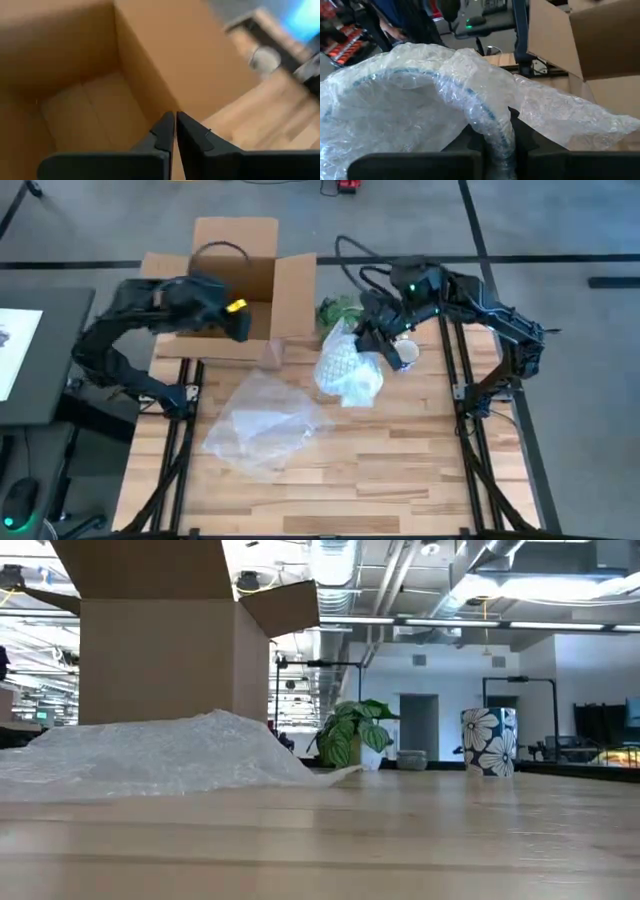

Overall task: Wrap mug
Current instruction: Put the wrapped green mug into the box

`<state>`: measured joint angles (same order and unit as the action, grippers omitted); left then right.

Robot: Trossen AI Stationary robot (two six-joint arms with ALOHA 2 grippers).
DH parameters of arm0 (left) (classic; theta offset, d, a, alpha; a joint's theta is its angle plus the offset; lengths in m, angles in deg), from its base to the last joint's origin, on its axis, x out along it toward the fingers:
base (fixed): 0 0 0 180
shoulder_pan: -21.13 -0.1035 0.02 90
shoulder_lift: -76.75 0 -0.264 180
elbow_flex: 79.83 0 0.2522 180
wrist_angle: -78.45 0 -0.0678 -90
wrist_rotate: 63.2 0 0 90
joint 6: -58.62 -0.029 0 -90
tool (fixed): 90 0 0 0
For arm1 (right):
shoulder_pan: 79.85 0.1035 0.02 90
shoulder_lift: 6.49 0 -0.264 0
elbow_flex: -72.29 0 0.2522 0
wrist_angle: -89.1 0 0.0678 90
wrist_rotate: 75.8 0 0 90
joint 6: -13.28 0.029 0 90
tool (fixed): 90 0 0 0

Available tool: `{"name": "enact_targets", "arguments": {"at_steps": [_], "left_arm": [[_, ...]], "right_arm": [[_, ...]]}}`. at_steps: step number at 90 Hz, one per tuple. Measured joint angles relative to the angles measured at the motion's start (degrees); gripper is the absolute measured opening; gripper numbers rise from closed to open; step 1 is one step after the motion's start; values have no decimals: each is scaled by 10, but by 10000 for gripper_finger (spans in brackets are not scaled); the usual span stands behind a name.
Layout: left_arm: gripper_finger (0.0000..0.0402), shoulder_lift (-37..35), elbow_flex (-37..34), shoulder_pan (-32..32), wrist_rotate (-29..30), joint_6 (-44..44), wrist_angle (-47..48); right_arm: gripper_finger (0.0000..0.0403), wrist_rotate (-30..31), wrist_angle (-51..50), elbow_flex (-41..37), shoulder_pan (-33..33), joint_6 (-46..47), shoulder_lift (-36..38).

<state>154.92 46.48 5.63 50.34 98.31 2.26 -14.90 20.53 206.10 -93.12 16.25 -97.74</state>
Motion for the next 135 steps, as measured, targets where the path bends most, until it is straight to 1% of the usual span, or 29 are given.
{"name": "enact_targets", "arguments": {"at_steps": [11,15,24,33,44,52,65,76,89,98,109,118,123,128,135], "left_arm": [[0,5,-67,-38,-84,-33,-3],[0,8,-89,-48,-106,-46,-8],[0,10,-138,-63,-151,-84,-11],[0,7,-178,-68,-210,-114,-43],[0,8,-197,-66,-283,-128,-104],[0,18,-202,-53,-300,-129,-145],[0,23,-201,-35,-305,-154,-175],[0,26,-201,-34,-303,-187,-174],[6,25,-180,-34,-255,-262,-144],[36,24,-177,-37,-248,-306,-135],[95,24,-185,-38,-247,-352,-135],[137,25,-199,-38,-205,-375,-133],[148,28,-208,-38,-180,-383,-132],[151,32,-217,-38,-156,-392,-126],[148,38,-220,-38,-145,-394,-125]], "right_arm": [[23,-18,-9,0,-20,-12,2],[23,-25,-15,0,-24,-20,5],[23,-30,-31,0,-30,-37,10],[22,-33,-56,0,-30,-58,15],[22,-33,-73,0,-31,-76,17],[22,-32,-81,0,-34,-80,17],[23,-30,-73,12,-38,-80,17],[22,-31,-59,30,-42,-80,17],[24,-31,-59,40,-53,-77,17],[23,-30,-62,40,-57,-70,17],[23,-30,-62,40,-57,-60,17],[24,-30,-63,40,-54,-57,17],[23,-30,-63,40,-51,-50,17],[23,-30,-62,40,-51,-45,17],[24,-29,-62,40,-51,-44,17]]}}
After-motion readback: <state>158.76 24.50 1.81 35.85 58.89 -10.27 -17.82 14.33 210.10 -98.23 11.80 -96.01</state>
